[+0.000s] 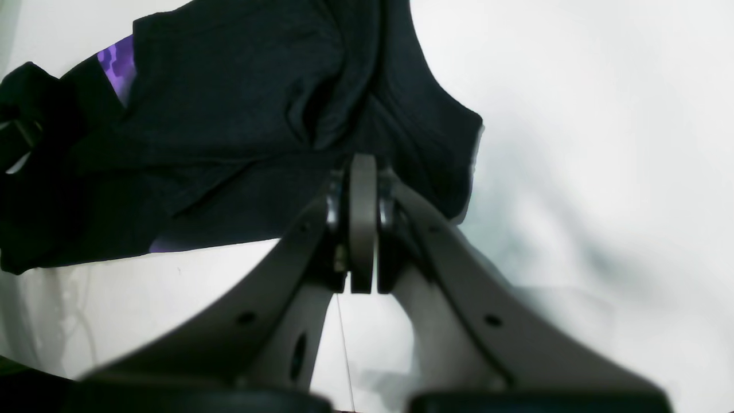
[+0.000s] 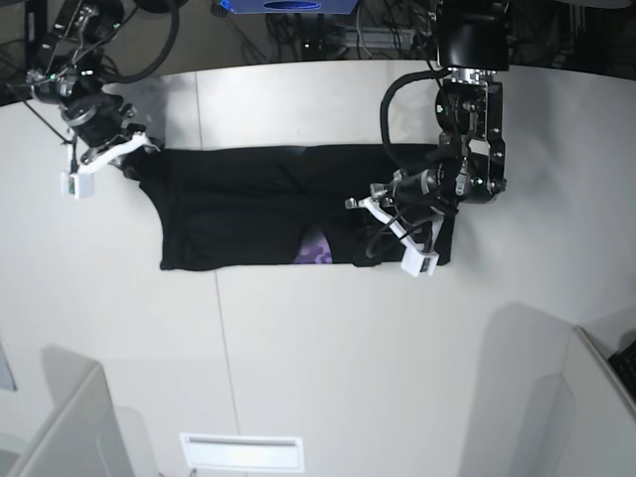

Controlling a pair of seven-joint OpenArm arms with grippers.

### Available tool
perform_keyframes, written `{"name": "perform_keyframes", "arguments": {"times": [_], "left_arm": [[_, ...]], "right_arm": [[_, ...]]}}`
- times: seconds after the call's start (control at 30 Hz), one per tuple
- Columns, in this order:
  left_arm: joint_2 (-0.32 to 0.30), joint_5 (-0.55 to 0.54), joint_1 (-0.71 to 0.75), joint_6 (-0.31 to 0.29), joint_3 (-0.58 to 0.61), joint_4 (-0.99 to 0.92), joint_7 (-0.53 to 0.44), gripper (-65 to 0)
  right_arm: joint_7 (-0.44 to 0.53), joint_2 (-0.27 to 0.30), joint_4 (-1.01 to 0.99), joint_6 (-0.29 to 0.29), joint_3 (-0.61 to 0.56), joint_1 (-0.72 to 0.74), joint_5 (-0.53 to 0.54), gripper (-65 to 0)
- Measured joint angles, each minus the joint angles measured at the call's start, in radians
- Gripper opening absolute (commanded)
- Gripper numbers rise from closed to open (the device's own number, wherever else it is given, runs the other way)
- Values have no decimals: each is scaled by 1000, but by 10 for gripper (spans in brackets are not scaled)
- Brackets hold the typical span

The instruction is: Fold the T-shirt properly

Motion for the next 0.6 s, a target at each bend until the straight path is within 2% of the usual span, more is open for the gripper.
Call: {"name": "perform_keyframes", "arguments": {"times": [0.13,0.6], "left_arm": [[0,-6,3,0,0,19,44,-650],[18,-8,0,0,-1,56,44,-650]], "right_arm": [[0,0,0,0,0,0,0,-650],[0,0,0,0,0,0,0,-650]]}}
